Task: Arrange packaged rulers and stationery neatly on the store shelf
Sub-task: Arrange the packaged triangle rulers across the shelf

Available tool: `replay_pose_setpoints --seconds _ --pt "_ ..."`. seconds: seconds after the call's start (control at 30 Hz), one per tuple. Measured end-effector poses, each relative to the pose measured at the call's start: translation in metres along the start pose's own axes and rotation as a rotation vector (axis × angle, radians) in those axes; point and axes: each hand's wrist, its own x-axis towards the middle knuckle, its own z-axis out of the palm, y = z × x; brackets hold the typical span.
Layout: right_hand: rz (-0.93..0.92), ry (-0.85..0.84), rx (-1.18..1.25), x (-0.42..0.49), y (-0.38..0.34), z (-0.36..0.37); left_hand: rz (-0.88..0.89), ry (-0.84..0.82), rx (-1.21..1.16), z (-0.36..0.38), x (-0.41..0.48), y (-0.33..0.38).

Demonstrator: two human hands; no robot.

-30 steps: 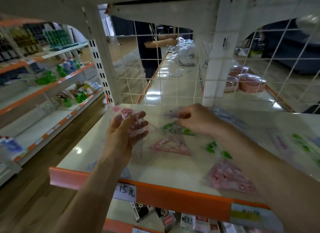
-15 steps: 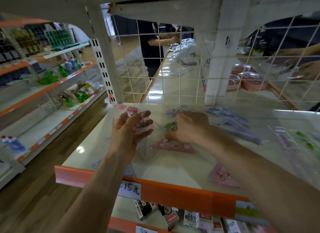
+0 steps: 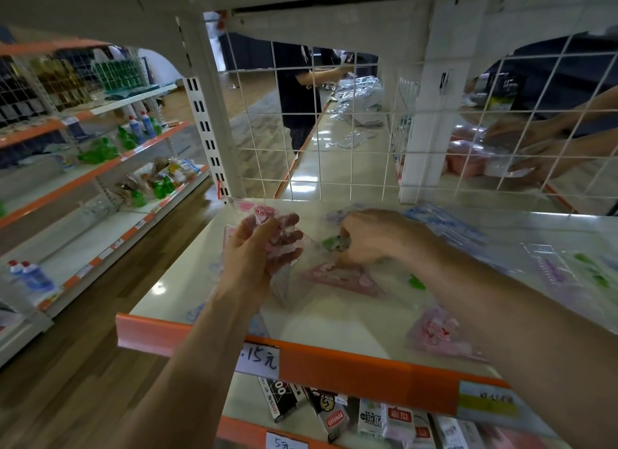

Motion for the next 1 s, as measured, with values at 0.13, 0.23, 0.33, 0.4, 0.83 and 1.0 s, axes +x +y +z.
replay_pose_setpoints --seconds 0.13,0.23,0.33,0.4,0.83,1.0 --pt "-0.058 -0.023 -0.146 0.005 -0.005 -0.005 -0.002 0.004 -0.002 0.0 0.0 0.0" --pt "-0.077 -0.025 -0.176 0.008 -0.008 -0.002 -0.006 -0.002 -0.004 0.0 -0.001 0.001" --pt "-0.085 0.013 -0.157 0.005 -0.007 0.0 -0.007 -0.004 -0.003 0.0 -0.001 0.001" --pt "-0.079 0.043 -0.13 0.0 -0.003 0.0 -0.009 0.0 -0.003 0.0 -0.001 0.001" --pt "0.151 0.307 0.671 0.024 0.081 0.005 0.006 0.006 0.016 0.0 0.005 -0.001" --pt "0.266 0.176 0.805 0.051 0.084 0.002 0.021 0.006 0.02 0.0 0.006 -0.003"
